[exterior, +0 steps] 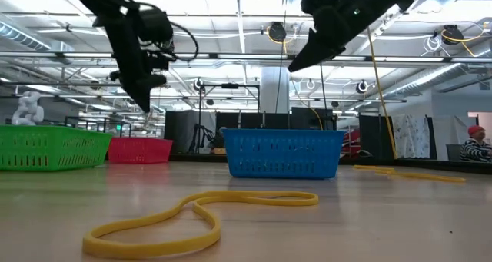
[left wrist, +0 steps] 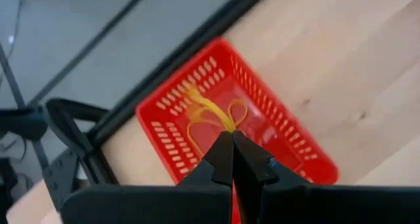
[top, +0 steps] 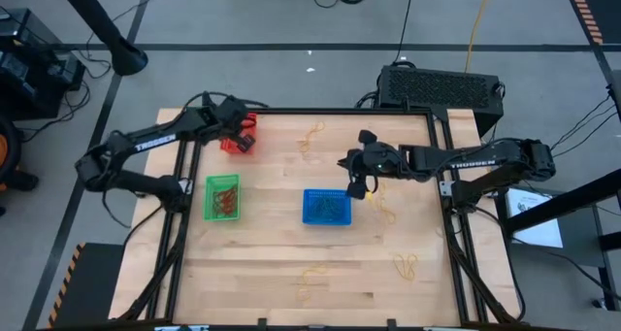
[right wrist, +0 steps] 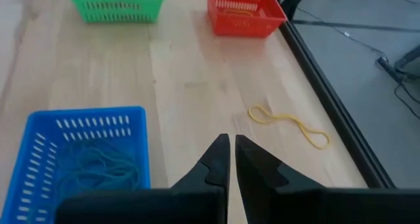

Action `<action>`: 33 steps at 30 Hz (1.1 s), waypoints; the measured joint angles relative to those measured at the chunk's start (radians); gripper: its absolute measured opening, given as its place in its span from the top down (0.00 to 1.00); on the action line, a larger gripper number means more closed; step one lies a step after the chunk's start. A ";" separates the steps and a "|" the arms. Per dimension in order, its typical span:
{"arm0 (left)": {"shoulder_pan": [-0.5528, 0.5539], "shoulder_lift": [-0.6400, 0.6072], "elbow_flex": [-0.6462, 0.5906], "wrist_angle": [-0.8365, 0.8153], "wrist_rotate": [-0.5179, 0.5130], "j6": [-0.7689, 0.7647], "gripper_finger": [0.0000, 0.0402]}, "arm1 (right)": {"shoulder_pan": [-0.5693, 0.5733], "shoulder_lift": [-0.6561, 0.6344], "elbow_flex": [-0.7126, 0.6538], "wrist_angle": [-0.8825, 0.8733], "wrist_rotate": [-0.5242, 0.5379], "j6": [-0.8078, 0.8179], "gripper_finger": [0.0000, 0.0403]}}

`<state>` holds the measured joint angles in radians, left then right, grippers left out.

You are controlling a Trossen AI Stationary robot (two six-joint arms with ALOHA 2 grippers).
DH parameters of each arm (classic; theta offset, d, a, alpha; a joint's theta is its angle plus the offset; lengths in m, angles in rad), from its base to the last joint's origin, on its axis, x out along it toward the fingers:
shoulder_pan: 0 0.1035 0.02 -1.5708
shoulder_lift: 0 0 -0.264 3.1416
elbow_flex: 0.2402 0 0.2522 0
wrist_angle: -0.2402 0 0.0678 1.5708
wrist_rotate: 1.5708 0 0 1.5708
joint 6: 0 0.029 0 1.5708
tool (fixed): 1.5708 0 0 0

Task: Sort rubber bands into baskets
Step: Put the yellow rubber band into the red bin

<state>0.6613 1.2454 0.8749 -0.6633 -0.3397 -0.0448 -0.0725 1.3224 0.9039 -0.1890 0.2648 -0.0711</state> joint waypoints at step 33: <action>-0.064 0.013 0.086 -0.158 0.101 -0.023 0.66 | -0.041 0.000 0.000 -0.340 0.097 0.235 0.96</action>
<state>0.5970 1.2586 0.9607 -0.8209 -0.2391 -0.0681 -0.1134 1.3224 0.9039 -0.5288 0.3621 0.1639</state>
